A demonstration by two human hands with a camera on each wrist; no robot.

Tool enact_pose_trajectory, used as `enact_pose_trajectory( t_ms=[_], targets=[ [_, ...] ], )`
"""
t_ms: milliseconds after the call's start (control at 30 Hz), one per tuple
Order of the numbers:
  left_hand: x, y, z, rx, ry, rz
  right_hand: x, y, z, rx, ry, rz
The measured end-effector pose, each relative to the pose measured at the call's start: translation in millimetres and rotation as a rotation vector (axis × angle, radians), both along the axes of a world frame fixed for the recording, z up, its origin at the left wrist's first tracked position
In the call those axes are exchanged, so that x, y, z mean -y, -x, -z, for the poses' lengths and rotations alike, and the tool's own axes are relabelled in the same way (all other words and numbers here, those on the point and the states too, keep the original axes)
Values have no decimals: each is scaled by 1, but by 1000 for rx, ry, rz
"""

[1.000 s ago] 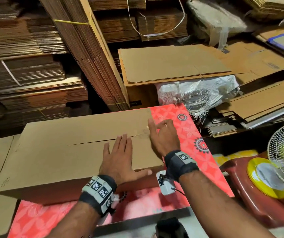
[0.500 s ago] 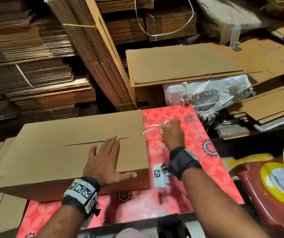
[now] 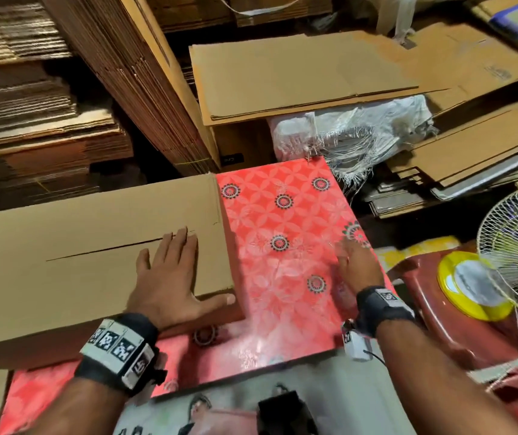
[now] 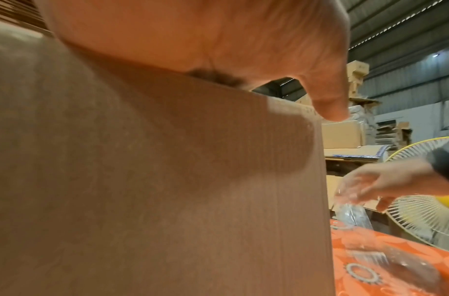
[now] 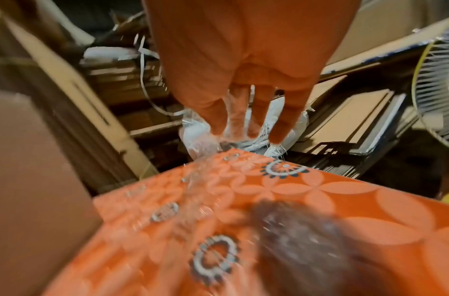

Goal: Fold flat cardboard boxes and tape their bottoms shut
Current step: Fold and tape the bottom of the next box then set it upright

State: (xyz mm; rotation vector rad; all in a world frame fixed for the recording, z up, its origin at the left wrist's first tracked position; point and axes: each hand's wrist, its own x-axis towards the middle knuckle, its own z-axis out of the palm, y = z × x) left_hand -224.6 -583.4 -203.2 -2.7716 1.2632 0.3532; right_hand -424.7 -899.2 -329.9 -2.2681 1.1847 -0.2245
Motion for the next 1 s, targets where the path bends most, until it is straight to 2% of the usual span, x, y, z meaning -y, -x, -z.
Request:
enact_pose_trajectory(
  t_ms=[133, 300, 367, 433, 533, 633, 733, 800, 900, 1000],
  targets=[
    [21, 9, 3, 13, 22, 18, 7, 12, 2, -174, 312, -118],
    [26, 11, 3, 28, 43, 29, 30, 8, 10, -172, 648, -262],
    [25, 11, 3, 24, 43, 29, 24, 7, 23, -207, 628, -363],
    [25, 11, 3, 28, 52, 29, -1, 21, 53, -331, 543, -483],
    [25, 12, 4, 23, 41, 21, -38, 47, 88, -469, 317, -470],
    [25, 12, 4, 24, 49, 25, -44, 49, 87, -499, 153, -402],
    [26, 12, 2, 19, 54, 22, -47, 53, 77, -591, 45, -493],
    [27, 13, 1, 19, 58, 20, -51, 57, 75, -622, 21, -515],
    [27, 14, 0, 23, 58, 18, -57, 55, 84, -608, 18, -452],
    [27, 14, 0, 25, 64, 15, -62, 47, 90, -693, 68, -429]
  ],
)
